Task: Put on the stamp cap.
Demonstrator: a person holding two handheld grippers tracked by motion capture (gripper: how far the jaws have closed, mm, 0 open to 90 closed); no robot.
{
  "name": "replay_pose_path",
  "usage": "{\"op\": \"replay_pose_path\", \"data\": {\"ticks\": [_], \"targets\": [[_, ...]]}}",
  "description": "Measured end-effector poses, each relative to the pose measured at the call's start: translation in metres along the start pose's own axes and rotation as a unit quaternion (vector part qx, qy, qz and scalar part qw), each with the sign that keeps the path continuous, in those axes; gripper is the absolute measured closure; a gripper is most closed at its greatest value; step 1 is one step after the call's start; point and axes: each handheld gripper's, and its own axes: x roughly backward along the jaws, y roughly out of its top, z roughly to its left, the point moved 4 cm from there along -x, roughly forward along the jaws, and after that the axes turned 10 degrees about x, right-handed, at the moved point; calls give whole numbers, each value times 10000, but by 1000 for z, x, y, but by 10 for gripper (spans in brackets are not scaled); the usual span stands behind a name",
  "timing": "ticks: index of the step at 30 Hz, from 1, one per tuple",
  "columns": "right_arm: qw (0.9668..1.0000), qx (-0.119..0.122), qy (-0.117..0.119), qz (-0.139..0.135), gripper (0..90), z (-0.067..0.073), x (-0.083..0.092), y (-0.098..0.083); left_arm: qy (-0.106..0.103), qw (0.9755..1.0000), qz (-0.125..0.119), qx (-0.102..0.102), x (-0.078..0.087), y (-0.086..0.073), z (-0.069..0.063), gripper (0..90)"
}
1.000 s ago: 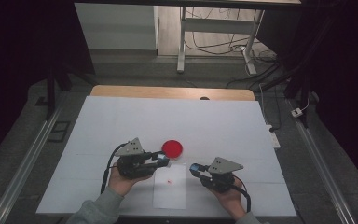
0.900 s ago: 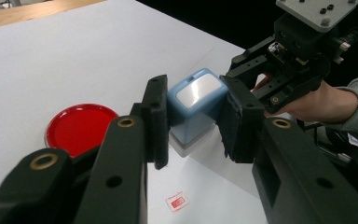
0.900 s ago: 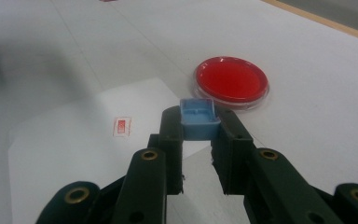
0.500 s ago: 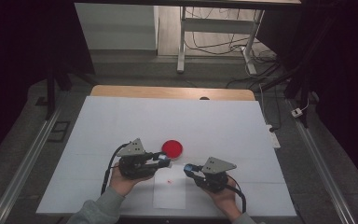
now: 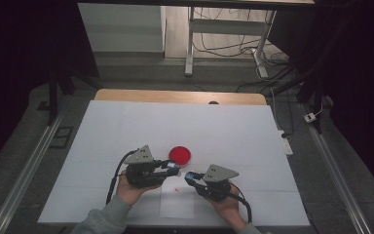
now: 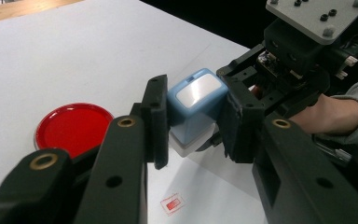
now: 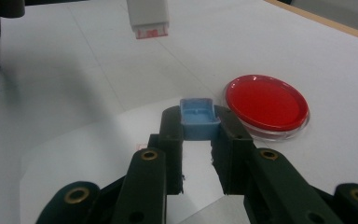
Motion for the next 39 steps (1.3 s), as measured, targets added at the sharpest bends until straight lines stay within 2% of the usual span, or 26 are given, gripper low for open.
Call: {"op": "replay_pose_path", "data": {"ticks": [8, 26, 39], "targets": [[10000, 60, 7, -15, 737, 3, -4, 4, -39, 10000, 55, -29, -4, -1, -3, 652], [9992, 141, 290, -218, 737, 12, -9, 13, -155, 9998, 87, -119, -10, -2, -7, 652], [9990, 123, 301, -308, 737, 12, -7, 13, -163, 9997, 139, -108, -12, -4, -6, 652]]}}
